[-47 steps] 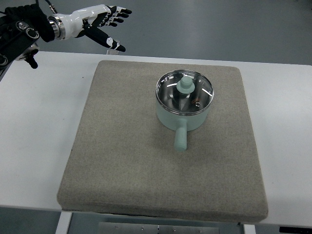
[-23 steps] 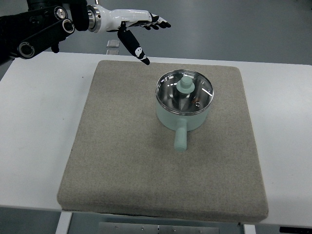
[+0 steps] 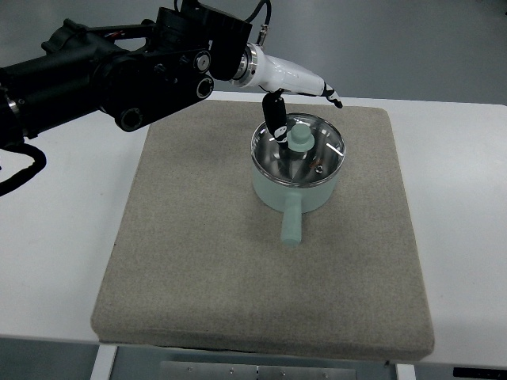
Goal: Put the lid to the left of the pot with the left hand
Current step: 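Lower the left hand onto the lid knob and close fingers around it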
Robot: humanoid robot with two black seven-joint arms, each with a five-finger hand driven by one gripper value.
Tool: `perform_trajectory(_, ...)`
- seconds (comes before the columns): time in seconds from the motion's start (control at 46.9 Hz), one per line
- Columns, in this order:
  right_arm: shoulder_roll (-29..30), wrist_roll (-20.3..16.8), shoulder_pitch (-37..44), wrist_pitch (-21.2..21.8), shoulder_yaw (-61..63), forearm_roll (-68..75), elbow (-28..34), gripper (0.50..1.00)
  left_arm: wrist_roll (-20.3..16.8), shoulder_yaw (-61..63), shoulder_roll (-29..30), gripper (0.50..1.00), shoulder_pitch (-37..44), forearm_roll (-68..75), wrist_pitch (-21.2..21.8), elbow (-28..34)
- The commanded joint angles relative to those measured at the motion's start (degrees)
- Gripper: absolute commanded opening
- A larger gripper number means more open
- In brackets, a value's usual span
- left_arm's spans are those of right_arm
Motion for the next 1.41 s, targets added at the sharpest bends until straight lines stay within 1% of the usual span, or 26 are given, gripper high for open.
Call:
perform_trajectory(0.0, 0.00, 0.00, 0.00, 0.00, 0.00, 0.00, 0.02, 0.924, -0.01, 0.04, -0.44, 0.996, 0.03, 0.20, 0.01, -0.35)
perform_trajectory(0.32, 0.00, 0.00, 0.00, 0.00, 0.00, 0.00, -0.07, 0.924, -0.01, 1.97, -0.44, 0.996, -0.32, 0.20, 0.10, -0.53)
perform_trajectory(0.555, 0.00, 0.00, 0.00, 0.00, 0.00, 0.00, 0.02, 0.924, -0.01, 2.06, -0.44, 0.971, -0.58, 1.69, 0.19, -0.61)
perform_trajectory(0.619, 0.00, 0.00, 0.00, 0.00, 0.00, 0.00, 0.02, 0.924, -0.01, 2.15, -0.44, 0.943, -0.58, 3.19, 0.19, -0.61)
perform_trajectory(0.704, 0.00, 0.00, 0.00, 0.00, 0.00, 0.00, -0.06, 0.924, -0.10, 2.41, -0.44, 0.939, -0.58, 3.54, 0.19, -0.61)
perform_trajectory(0.768, 0.00, 0.00, 0.00, 0.00, 0.00, 0.00, 0.02, 0.924, -0.10, 2.41, -0.35, 0.900, -0.50, 3.72, 0.19, -0.88)
perform_trajectory(0.811, 0.00, 0.00, 0.00, 0.00, 0.00, 0.00, 0.02, 0.924, -0.10, 2.50, -0.35, 0.885, -0.50, 3.72, 0.10, -0.97)
perform_trajectory(0.832, 0.00, 0.00, 0.00, 0.00, 0.00, 0.00, 0.02, 0.924, -0.10, 2.50, -0.35, 0.862, -0.58, 3.80, 0.10, -0.97)
perform_trajectory(0.853, 0.00, 0.00, 0.00, 0.00, 0.00, 0.00, 0.02, 0.924, -0.10, 2.50, -0.35, 0.849, -0.58, 3.81, 0.10, -0.97)
perform_trajectory(0.939, 0.00, 0.00, 0.00, 0.00, 0.00, 0.00, -0.06, 0.924, -0.10, 2.85, -0.35, 0.819, -0.58, 3.98, 0.10, -1.23)
perform_trajectory(1.024, 0.00, 0.00, 0.00, 0.00, 0.00, 0.00, 0.02, 0.924, -0.10, 2.85, -0.26, 0.808, -0.58, 4.33, 0.10, -1.76)
perform_trajectory(1.387, 0.00, 0.00, 0.00, 0.00, 0.00, 0.00, 0.02, 0.924, -0.10, 2.77, -0.35, 0.806, -0.67, 4.68, 0.19, -2.19)
